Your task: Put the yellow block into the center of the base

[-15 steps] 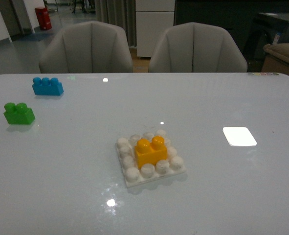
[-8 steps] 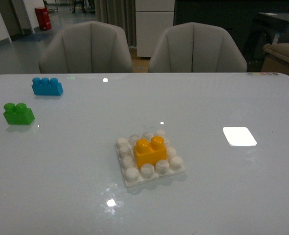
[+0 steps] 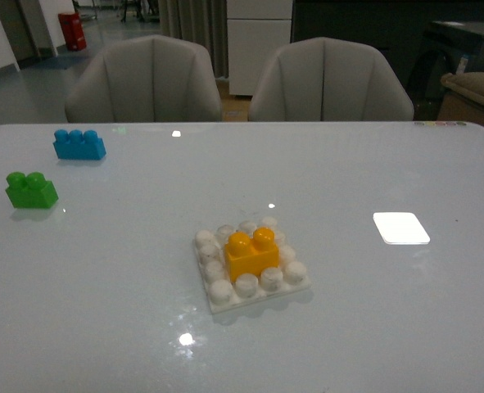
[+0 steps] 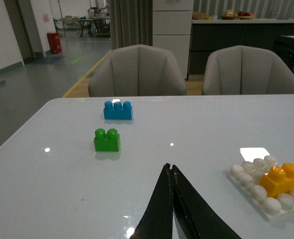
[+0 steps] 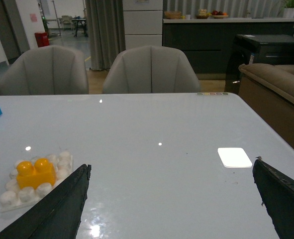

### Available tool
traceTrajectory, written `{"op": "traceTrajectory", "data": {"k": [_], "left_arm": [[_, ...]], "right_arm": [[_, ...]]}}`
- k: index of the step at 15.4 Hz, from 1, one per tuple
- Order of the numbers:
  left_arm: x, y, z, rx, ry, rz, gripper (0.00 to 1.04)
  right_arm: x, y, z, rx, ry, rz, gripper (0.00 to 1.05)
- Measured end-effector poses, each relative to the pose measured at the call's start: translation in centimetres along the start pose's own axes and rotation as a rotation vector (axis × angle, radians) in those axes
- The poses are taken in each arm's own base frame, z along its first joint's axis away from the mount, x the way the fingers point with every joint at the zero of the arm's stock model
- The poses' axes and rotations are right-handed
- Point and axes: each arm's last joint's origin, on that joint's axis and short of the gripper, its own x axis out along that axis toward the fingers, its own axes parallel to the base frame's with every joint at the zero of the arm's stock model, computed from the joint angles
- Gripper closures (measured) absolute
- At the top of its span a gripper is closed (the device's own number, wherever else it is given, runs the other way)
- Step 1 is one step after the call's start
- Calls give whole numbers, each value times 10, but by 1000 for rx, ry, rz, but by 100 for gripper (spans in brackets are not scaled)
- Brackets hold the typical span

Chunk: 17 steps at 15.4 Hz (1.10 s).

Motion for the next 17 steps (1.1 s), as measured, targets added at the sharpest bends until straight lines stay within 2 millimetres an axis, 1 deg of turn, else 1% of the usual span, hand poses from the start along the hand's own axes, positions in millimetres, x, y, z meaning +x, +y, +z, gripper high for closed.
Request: {"op": "traceTrajectory", "data": {"k": [2,3,4,5,6,9,10,11,13,14,15,16,17], "left_arm": [[-2,0,0,0,1,0,103],[-7,0,-4,0,36,1,103],[-13,0,-5,0,25,0,103],[-13,0,-1,0,4,2,103],[-13,0,-4,0,21,1,103],[-13,0,-4,1,14,0,103],[-13,0,-4,0,15,-1,101],[-13,0,-4,0,14,0,86],[-13,0,-4,0,14,0,61],[-13,0,-4,0,14,0,52],[-13,0,-4,1,14,0,34],[-13,0,-4,1,14,0,6],[-13,0,-4,2,14,0,7]], "right_arm": [[0,0,0,0,0,0,6],[0,0,0,0,0,0,6],[0,0,0,0,0,0,6],[0,0,0,0,-2,1,6],[0,0,0,0,0,0,6],[0,0,0,0,0,0,6],[0,0,0,0,0,0,6],[0,0,0,0,0,0,6],[0,0,0,0,0,0,6],[0,0,0,0,0,0,6],[0,0,0,0,0,0,6],[0,0,0,0,0,0,6],[0,0,0,0,0,0,6]]}}
